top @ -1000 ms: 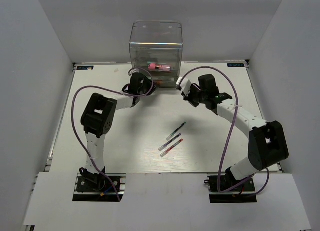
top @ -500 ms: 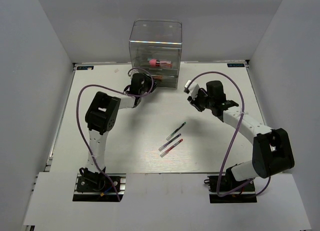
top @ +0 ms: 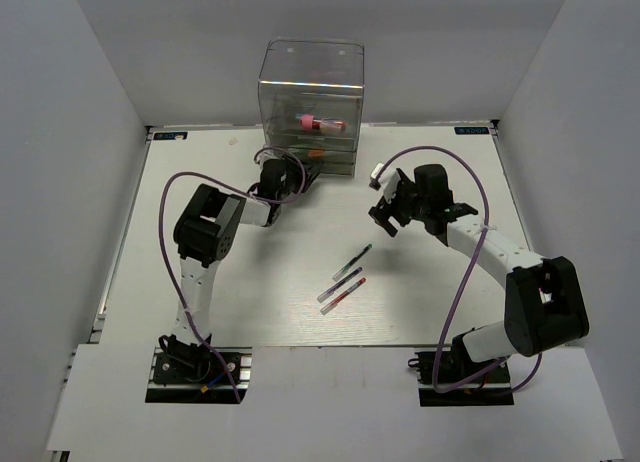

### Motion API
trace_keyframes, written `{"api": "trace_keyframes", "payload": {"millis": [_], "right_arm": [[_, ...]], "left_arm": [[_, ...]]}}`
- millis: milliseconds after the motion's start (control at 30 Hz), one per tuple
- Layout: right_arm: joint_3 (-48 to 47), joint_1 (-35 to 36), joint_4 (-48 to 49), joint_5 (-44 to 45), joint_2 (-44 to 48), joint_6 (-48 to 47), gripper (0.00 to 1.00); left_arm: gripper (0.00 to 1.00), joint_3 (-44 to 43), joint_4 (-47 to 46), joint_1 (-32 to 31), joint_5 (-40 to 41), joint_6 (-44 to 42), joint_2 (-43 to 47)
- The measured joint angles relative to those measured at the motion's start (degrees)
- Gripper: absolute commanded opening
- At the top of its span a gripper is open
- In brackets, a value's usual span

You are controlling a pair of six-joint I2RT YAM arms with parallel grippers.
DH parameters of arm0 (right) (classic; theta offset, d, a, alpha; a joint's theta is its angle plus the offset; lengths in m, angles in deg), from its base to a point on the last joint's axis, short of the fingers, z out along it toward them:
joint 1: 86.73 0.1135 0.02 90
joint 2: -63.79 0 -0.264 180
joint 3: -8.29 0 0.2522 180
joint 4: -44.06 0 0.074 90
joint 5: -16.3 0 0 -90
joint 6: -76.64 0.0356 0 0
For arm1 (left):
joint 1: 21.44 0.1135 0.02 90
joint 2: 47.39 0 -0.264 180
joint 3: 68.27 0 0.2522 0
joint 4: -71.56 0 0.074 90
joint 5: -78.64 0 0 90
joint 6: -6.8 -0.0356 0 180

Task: Sort the stationery into containers
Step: Close the drawer, then open the drawer

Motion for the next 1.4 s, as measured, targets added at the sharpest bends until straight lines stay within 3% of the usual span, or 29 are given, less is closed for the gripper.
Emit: {"api": "trace_keyframes", "payload": {"millis": [167, 300, 867, 1167, 1300, 1400], "right_arm": [[0.0, 0.0, 0.1, -1.5, 0.0, 0.2, 0.72], [0.0, -0.3, 0.0, -2.6, 0.0, 0.4, 0.69], [0.0, -2.3, 0.0, -3.2, -1.8, 0.0, 0.68], [0.0, -3.0, -0.1, -4.0, -3.3, -0.3, 0.66], [-0.1, -3.1, -0.2, -4.4, -3.3, -0.8, 0.66], [-0.1, -3.2, -0.3, -4.6, -3.3, -1.1, 0.66]], "left_arm": [[0.37, 7.6, -0.3, 0.1, 1.0, 0.6, 0.6], [0.38, 8.4, -1.1, 0.1, 2.4, 1.0, 0.7], [0.45, 0.8, -9.8, 0.7, 5.3, 4.4, -4.5], [0.23, 0.1, -10.7, 0.9, 5.4, 6.1, -6.0], [0.0, 0.0, -11.8, 0.9, 5.7, 7.5, -6.3], [0.0, 0.2, -12.8, 0.9, 5.7, 8.2, -6.7]]}}
